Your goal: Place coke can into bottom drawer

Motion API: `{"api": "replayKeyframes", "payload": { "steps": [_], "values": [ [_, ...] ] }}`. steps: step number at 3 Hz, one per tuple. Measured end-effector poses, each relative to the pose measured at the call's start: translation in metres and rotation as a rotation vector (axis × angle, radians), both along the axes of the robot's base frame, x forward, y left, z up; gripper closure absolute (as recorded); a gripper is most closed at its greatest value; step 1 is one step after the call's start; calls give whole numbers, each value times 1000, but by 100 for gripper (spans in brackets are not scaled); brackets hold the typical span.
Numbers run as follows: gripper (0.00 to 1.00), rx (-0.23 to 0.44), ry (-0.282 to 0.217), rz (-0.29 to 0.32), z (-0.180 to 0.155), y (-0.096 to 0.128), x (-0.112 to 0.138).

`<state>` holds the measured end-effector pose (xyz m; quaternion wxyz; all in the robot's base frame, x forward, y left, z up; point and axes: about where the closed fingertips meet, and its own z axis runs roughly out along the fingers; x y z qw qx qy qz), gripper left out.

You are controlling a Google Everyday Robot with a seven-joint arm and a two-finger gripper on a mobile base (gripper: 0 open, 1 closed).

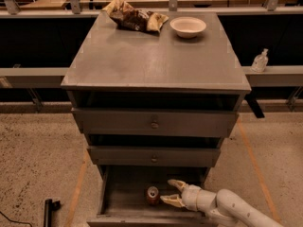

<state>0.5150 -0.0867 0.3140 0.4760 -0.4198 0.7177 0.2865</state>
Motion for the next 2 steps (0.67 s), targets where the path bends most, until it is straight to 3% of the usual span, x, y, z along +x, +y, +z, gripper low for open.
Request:
{"api": "replayKeyframes", "payload": {
  "steps": [1, 2],
  "values": [
    [70, -6, -42, -24, 64, -7, -14],
    [71, -9, -51, -13, 75, -4, -20]
  ]
}}
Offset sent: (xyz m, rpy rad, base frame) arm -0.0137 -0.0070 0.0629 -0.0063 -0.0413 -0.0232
